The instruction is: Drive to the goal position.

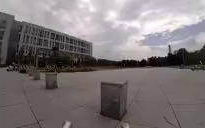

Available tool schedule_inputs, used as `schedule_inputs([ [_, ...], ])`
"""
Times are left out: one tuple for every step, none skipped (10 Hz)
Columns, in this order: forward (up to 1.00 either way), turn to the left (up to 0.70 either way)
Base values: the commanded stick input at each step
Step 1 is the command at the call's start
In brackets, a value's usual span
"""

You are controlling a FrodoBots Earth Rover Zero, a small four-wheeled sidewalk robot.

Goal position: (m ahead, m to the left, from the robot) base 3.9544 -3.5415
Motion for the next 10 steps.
schedule_inputs([
  [0.04,0.0],
  [0.05,0.0],
  [0.06,0.0],
  [0.07,0.0],
  [0.09,0.0],
  [0.1,0.0],
  [0.1,0.0],
  [0.1,0.0],
  [0.1,0.0],
  [0.1,0.0],
])
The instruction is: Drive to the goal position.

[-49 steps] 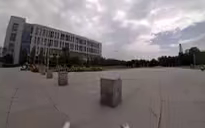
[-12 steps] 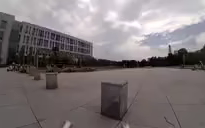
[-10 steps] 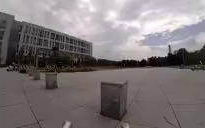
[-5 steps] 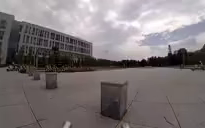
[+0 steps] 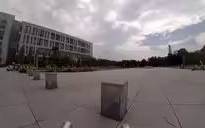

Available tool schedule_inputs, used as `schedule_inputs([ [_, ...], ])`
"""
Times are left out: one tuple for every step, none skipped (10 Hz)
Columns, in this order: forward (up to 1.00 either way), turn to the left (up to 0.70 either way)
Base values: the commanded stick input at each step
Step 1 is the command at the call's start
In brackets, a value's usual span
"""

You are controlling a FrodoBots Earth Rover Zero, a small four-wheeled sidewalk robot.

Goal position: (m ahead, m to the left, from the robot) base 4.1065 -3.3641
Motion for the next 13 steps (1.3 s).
schedule_inputs([
  [0.1,0.0],
  [0.39,-0.16],
  [0.7,-0.34],
  [0.7,-0.34],
  [0.7,-0.34],
  [0.7,-0.34],
  [0.7,-0.34],
  [0.7,-0.34],
  [0.7,-0.34],
  [0.7,-0.34],
  [0.7,-0.34],
  [0.7,-0.34],
  [0.7,-0.34],
])
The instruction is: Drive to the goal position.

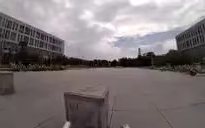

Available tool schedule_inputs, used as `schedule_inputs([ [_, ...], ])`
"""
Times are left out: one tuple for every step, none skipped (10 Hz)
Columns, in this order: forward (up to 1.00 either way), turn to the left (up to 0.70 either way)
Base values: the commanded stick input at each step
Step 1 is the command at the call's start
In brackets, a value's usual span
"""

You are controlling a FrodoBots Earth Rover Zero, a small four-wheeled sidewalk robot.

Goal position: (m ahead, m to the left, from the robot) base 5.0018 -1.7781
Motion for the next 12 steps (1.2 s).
schedule_inputs([
  [0.7,-0.34],
  [0.6,-0.37],
  [0.21,-0.48],
  [0.04,-0.35],
  [0.04,-0.01],
  [0.01,0.0],
  [-0.33,0.0],
  [-0.63,0.0],
  [-0.63,0.0],
  [-0.64,0.0],
  [-0.65,0.0],
  [-0.65,0.0],
])
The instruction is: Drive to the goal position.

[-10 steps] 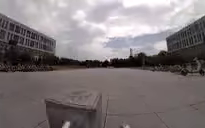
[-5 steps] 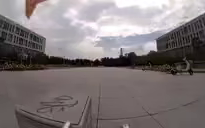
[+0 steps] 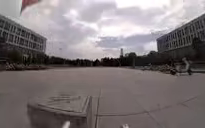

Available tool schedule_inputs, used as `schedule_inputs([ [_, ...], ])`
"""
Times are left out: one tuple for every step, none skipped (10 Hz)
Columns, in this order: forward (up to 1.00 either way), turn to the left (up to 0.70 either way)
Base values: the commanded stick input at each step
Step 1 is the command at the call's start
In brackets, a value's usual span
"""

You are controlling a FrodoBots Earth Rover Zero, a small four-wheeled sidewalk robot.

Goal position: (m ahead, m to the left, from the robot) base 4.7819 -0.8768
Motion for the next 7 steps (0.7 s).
schedule_inputs([
  [-0.66,0.0],
  [-0.66,0.0],
  [-0.66,0.0],
  [-0.66,0.0],
  [-0.43,0.0],
  [-0.16,0.0],
  [0.0,0.0],
])
